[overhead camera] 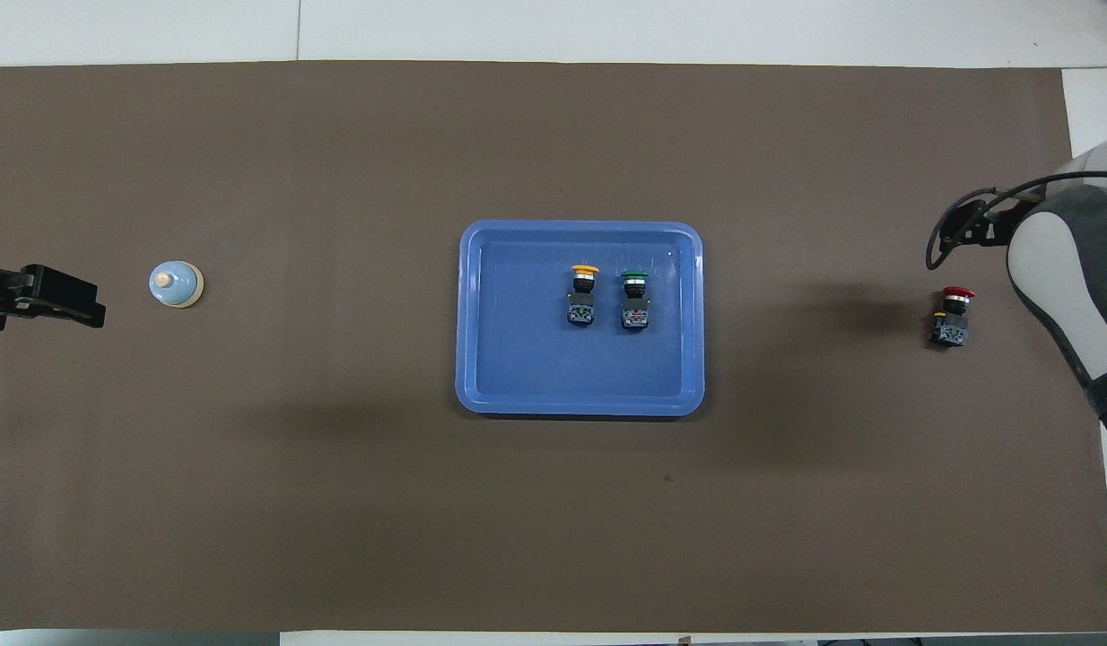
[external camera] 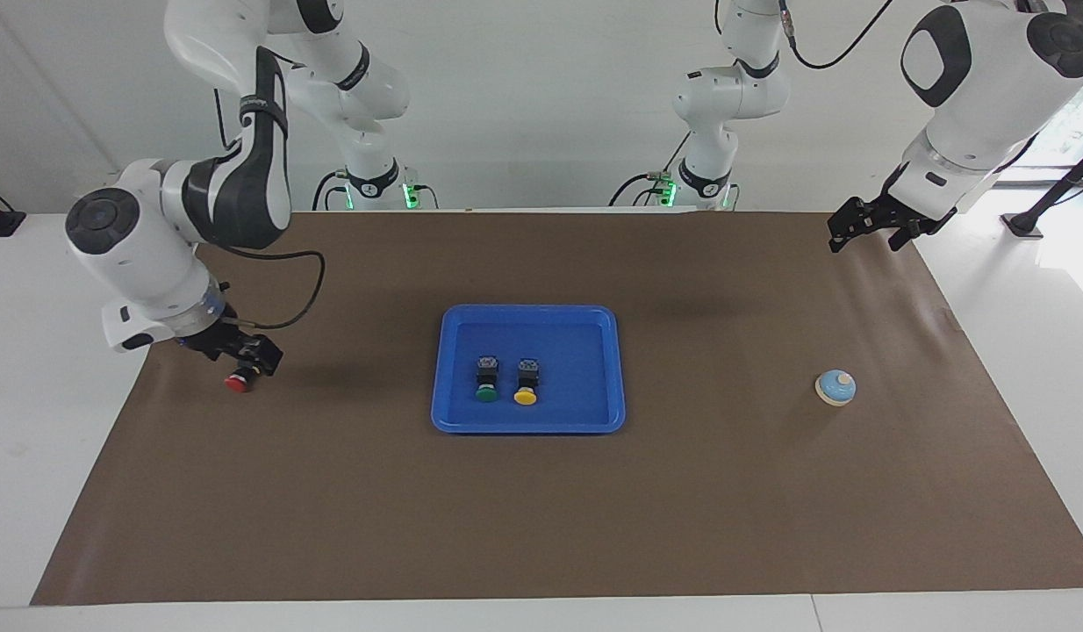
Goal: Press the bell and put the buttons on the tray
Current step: 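Grasp the red-topped button with the right gripper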
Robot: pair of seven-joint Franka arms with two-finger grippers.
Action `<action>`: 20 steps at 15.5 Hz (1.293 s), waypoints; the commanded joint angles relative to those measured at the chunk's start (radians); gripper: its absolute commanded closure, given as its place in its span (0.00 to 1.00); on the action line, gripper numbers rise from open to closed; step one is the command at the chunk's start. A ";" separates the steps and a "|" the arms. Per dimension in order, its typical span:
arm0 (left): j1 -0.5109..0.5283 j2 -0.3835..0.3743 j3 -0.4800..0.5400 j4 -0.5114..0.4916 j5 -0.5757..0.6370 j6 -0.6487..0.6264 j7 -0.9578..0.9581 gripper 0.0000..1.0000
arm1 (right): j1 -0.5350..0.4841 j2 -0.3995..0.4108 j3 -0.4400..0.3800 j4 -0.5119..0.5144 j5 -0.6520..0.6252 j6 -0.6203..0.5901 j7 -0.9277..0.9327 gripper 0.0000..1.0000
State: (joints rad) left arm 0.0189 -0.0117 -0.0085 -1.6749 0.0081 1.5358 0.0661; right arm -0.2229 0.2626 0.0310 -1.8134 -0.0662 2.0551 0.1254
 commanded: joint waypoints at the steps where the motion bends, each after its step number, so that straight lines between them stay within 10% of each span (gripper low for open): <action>1: 0.000 -0.010 0.002 0.003 -0.008 -0.016 -0.009 0.00 | -0.049 -0.117 0.018 -0.271 -0.014 0.227 -0.020 0.00; 13: 0.000 -0.010 0.002 0.003 -0.008 -0.016 -0.009 0.00 | -0.110 -0.128 0.021 -0.471 0.003 0.458 -0.082 0.04; 15: 0.000 -0.010 0.002 0.003 -0.008 -0.016 -0.009 0.00 | -0.108 -0.126 0.021 -0.478 0.005 0.474 -0.081 0.25; 18: 0.000 -0.010 0.002 0.003 -0.008 -0.016 -0.009 0.00 | -0.108 -0.126 0.024 -0.481 0.008 0.476 -0.082 0.93; 20: 0.000 -0.010 0.002 0.003 -0.008 -0.016 -0.009 0.00 | -0.095 -0.126 0.023 -0.481 0.031 0.476 -0.081 1.00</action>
State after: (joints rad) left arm 0.0189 -0.0117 -0.0085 -1.6749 0.0081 1.5358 0.0661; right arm -0.3113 0.1568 0.0398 -2.2674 -0.0603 2.5044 0.0620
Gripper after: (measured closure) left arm 0.000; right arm 0.595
